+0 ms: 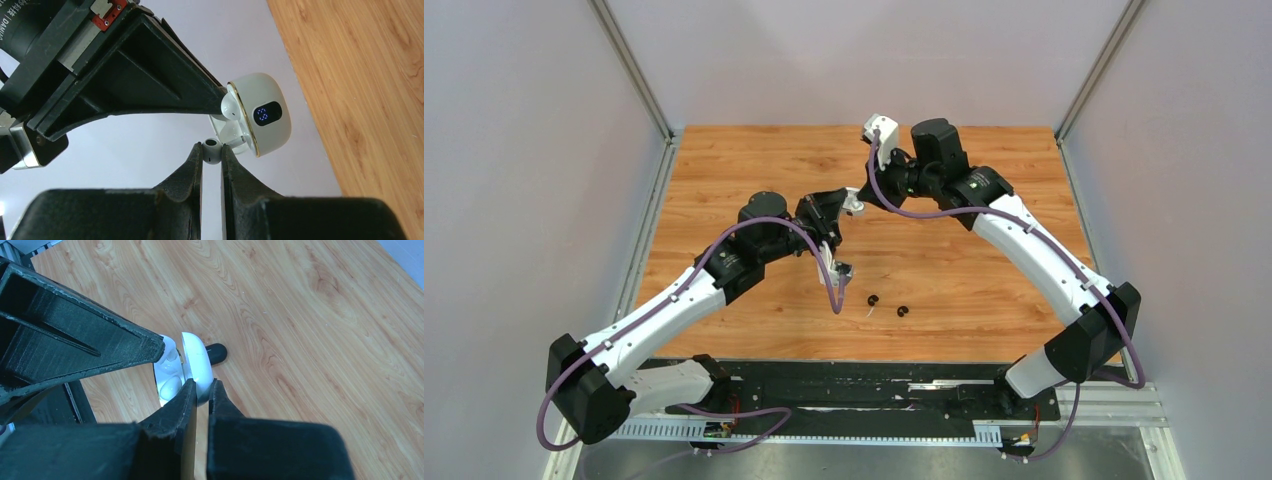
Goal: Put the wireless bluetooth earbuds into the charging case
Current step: Place the earbud in the charging case.
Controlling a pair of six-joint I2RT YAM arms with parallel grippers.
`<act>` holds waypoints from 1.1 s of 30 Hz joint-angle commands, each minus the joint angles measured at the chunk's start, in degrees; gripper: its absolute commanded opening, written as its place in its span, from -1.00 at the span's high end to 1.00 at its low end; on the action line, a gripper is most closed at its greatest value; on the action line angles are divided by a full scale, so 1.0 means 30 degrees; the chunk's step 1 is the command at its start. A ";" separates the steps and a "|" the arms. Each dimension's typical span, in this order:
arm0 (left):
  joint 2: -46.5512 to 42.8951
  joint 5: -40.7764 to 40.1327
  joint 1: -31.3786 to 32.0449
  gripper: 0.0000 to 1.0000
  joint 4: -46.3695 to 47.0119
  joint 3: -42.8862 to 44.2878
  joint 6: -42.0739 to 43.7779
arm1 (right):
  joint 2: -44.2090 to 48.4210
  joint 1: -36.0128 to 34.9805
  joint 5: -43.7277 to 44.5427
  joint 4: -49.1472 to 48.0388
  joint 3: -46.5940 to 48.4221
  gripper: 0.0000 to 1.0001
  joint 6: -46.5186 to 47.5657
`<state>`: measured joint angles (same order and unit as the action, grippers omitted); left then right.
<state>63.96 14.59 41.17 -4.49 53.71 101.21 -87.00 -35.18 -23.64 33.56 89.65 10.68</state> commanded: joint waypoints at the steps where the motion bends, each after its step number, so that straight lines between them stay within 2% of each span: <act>1: -0.0335 0.0730 0.0106 1.00 -0.0140 0.0005 0.0715 | 0.0389 0.0064 -0.0129 -0.0973 0.1219 1.00 -0.0900; 21: -0.0557 -0.1032 0.0106 1.00 -0.0556 -0.0187 0.1589 | 0.0296 0.0397 -0.0722 -0.0819 0.1306 1.00 -0.1420; 33: -0.0151 0.0145 0.0163 1.00 -0.1253 0.0054 0.2156 | -0.0189 0.0389 -0.0879 -0.0802 0.2122 1.00 -0.1636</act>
<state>63.37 13.28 41.28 -5.15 53.69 106.52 -87.79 -34.15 -24.97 34.00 92.01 7.49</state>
